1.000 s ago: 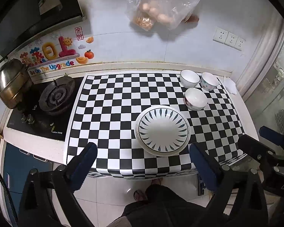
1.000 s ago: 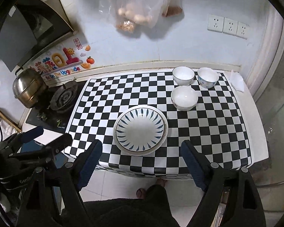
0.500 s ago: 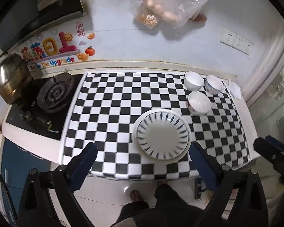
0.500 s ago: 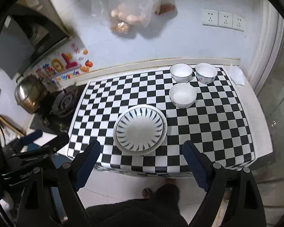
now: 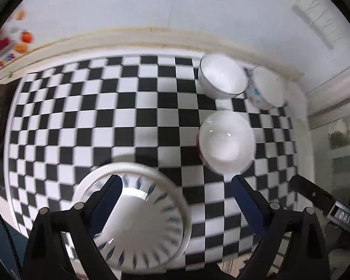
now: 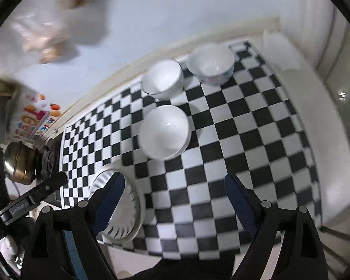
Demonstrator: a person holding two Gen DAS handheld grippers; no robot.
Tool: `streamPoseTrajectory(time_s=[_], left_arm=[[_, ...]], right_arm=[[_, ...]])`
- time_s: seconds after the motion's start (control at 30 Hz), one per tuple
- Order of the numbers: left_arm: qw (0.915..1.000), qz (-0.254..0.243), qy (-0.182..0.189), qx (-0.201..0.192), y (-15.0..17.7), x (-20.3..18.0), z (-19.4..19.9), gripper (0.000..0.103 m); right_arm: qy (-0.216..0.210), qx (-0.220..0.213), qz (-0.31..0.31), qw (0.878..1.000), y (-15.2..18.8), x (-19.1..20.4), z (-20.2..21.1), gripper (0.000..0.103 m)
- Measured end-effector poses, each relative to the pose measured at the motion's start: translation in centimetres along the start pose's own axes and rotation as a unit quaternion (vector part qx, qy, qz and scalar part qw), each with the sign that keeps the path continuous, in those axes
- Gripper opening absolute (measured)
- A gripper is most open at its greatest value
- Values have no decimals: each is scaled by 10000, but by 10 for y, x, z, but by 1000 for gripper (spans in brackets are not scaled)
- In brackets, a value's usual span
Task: Organize plates and bowls
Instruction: 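Reach both grippers to the plain white bowl rim and close on it, then lift the white bowl with both grippers toward the other white bowl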
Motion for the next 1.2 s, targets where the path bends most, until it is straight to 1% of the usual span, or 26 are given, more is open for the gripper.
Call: streamPoseTrajectory(time_s=[0.03, 0.1, 0.13, 0.17, 0.2, 0.23, 0.3, 0.33, 0.37, 0.4, 0.43, 0.47, 0.53, 0.73, 0.9, 1.03, 1.2], left_arm=[[9999, -1, 9, 111, -6, -4, -16, 89], [9992, -21, -60, 400, -14, -12, -48, 71], [9986, -21, -57, 532, -16, -15, -61, 66], [9977, -17, -30, 672, -18, -18, -74, 57], [9970, -10, -60, 766, -19, -19, -83, 49], [9964, -35, -97, 842, -20, -21, -92, 49], [9955, -134, -124, 935, -19, -26, -104, 34], [9948, -172, -111, 996, -18, -28, -108, 31], [9941, -195, -81, 1060, -17, -31, -113, 25], [9936, -203, -57, 1107, -16, -32, -116, 20], [9933, -190, -33, 1141, -15, -34, -118, 20], [9932, -170, -2, 1149, -13, -35, -120, 20], [9932, -163, 0, 1156, -14, -38, -121, 16], [9940, -96, -38, 1086, -12, -42, -108, 17], [9946, -191, 45, 1019, -5, -53, -88, 17], [9940, -316, 110, 1044, 12, -64, -74, 17], [9926, -371, 226, 1130, 39, -82, -69, 17]], right_arm=[[-37, 138, -22, 9999, -6, -4, -15, 86], [-106, 431, -53, 9990, -18, -13, -50, 82], [-85, 600, -11, 9982, -24, -17, -69, 79], [-85, 729, 11, 9973, -29, -19, -84, 75], [-107, 817, 37, 9966, -31, -20, -95, 72], [-139, 942, 65, 9954, -34, -20, -109, 68], [-181, 1121, 101, 9935, -37, -21, -127, 62], [-208, 1166, 109, 9929, -36, -20, -131, 56], [-226, 1223, 138, 9921, -38, -20, -139, 47], [-227, 1257, 164, 9917, -39, -19, -143, 41], [-220, 1316, 188, 9909, -39, -19, -149, 28], [-235, 1370, 188, 9901, -40, -18, -154, 16], [-200, 1397, 231, 9897, -41, -17, -159, 12], [-186, 1437, 408, 9886, -41, -10, -158, 11], [-263, 1403, 530, 9883, -39, -9, -135, 11], [-295, 1423, 558, 9878, -28, -12, -113, 11], [-277, 1507, 578, 9865, -6, -22, -89, 11]])
Point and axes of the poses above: each gripper's, at about its wrist camera, not at the fingertips, and z roughly against the way its jaws point, x to its left, y to its underside, the point moved 5 cm from there along -z, roughly the way its jaws point, and after that the axes turned 8 degrees about -x, right-handed, at the moved point
